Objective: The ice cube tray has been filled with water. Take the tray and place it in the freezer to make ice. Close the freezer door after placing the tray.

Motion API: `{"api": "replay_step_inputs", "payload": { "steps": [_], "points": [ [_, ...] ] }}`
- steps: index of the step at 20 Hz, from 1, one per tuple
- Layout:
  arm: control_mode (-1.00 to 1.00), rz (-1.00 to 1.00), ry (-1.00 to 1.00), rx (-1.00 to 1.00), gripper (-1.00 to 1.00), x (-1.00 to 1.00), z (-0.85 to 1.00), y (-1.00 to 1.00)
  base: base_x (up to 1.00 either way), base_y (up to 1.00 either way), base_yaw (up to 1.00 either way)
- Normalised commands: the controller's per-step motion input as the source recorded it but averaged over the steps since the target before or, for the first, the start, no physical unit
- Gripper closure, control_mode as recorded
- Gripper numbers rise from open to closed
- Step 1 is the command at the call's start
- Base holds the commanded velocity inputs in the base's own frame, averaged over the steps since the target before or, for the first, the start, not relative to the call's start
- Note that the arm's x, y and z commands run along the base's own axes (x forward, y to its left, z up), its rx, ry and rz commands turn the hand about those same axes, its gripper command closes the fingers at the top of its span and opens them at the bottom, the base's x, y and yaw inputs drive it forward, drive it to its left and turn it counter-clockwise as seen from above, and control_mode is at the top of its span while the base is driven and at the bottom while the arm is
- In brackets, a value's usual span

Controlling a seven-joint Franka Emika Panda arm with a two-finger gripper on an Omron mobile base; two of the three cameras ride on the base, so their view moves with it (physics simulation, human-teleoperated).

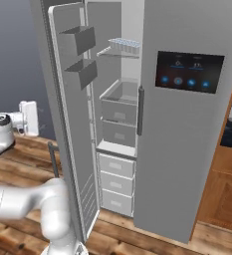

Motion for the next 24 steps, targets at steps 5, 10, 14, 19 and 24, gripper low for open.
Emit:
{"api": "replay_step_inputs", "payload": {
  "steps": [5, 10, 14, 19, 24],
  "points": [
    [-1.0, 0.07, 0.28, 0.11, -1.0, 0.61, -0.18, 0.0, 0.0, 0.0, 0.0],
    [-1.0, 0.04, 0.26, 0.06, -1.0, 0.77, -0.28, 0.0, 0.0, 0.0, 0.0],
    [-1.0, 0.0, 0.22, 0.01, -1.0, 0.63, -0.25, -0.03, 0.0, 0.0, 0.0],
    [-1.0, -0.06, 0.01, 0.0, -1.0, 0.04, -0.12, -0.33, 0.0, 0.0, 0.0],
    [-1.0, -0.14, 0.0, 0.0, -1.0, -0.01, -0.04, -0.56, 0.0, 0.0, 0.0]
  ]
}}
